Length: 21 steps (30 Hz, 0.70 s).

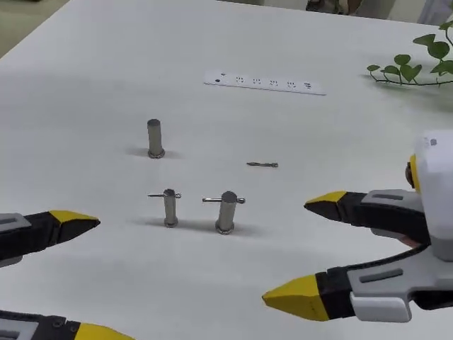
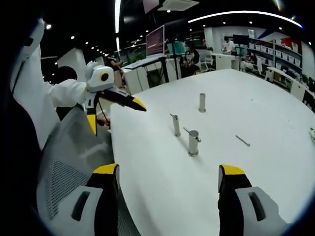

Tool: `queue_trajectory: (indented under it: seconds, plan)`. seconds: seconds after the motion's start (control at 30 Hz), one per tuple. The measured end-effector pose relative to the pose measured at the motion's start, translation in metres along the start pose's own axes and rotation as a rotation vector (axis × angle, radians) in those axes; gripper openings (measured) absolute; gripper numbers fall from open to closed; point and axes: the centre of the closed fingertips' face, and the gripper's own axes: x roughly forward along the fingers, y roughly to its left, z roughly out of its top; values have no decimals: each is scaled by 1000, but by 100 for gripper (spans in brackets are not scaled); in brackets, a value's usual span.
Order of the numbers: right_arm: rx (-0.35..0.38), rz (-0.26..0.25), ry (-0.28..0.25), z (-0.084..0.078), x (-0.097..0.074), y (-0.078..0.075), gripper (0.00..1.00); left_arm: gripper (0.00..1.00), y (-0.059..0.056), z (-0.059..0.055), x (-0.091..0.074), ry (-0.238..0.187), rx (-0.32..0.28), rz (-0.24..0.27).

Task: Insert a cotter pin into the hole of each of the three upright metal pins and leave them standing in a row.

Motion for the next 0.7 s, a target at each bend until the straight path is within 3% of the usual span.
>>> queue_trajectory:
  seconds: [0.1, 0.2, 0.4, 0.57, 0.7]
  plan:
    - [21, -15, -4, 1, 1, -1, 87, 94, 4, 1, 1, -5, -15, 11]
    - [13, -13, -10, 4, 0, -1, 86, 94, 9, 0, 1, 16, -25, 23]
    - [47, -27, -1, 2, -1, -7, 96, 96, 19, 7, 1, 12, -25, 40]
    - [76, -76, 11, -4, -4, -15, 98, 96, 32, 17, 0, -12, -38, 71]
    - [106, -74, -5, -7, -6, -13, 98, 96, 38, 27, 1, -38, -41, 80]
